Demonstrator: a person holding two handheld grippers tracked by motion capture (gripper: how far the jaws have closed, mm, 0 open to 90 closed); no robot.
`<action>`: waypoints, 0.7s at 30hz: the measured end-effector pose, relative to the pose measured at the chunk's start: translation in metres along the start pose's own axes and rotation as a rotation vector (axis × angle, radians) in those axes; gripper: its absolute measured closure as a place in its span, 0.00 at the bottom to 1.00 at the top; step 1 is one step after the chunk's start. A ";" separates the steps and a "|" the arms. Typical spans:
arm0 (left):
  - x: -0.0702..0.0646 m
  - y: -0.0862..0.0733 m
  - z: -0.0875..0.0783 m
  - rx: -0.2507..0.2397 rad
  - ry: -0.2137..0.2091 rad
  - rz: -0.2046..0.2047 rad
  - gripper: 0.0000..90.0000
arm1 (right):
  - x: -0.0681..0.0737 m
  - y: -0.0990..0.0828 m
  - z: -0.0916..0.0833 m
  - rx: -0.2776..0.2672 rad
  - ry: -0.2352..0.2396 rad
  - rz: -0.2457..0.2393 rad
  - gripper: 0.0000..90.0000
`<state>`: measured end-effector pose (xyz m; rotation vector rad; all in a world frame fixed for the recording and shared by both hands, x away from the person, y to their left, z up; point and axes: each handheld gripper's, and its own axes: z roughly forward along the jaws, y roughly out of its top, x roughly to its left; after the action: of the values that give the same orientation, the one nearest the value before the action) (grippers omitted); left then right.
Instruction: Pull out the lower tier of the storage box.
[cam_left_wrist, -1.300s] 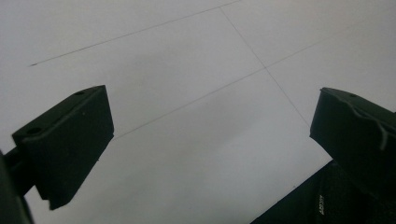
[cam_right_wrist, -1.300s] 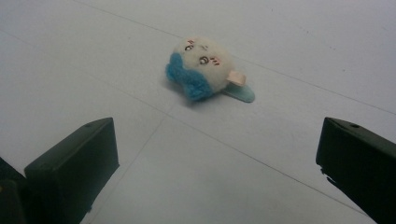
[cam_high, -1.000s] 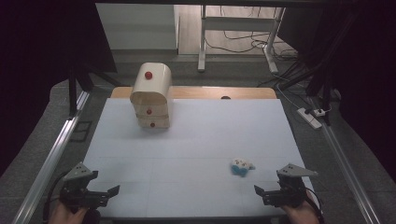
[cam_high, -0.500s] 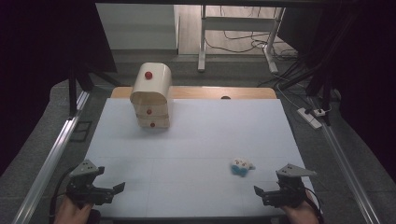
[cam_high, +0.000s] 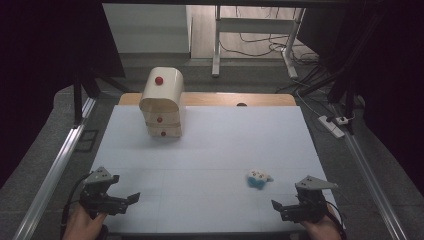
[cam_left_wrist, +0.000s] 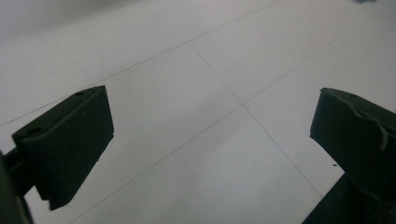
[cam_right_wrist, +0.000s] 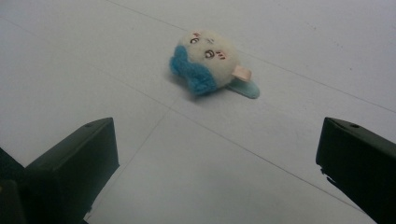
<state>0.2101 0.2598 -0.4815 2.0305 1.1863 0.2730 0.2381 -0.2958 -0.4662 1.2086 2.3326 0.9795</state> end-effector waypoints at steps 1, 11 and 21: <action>0.000 0.001 0.001 0.001 0.001 0.003 0.00 | 0.000 0.000 0.000 0.001 0.000 0.000 0.00; 0.003 0.011 0.011 0.000 0.003 0.024 0.00 | 0.000 0.000 0.000 0.004 0.005 0.000 0.00; 0.007 0.021 0.020 -0.037 -0.002 0.012 0.00 | 0.000 0.000 0.001 0.007 0.008 -0.002 0.00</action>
<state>0.2378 0.2496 -0.4817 2.0060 1.1591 0.2965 0.2385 -0.2957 -0.4667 1.2074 2.3445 0.9780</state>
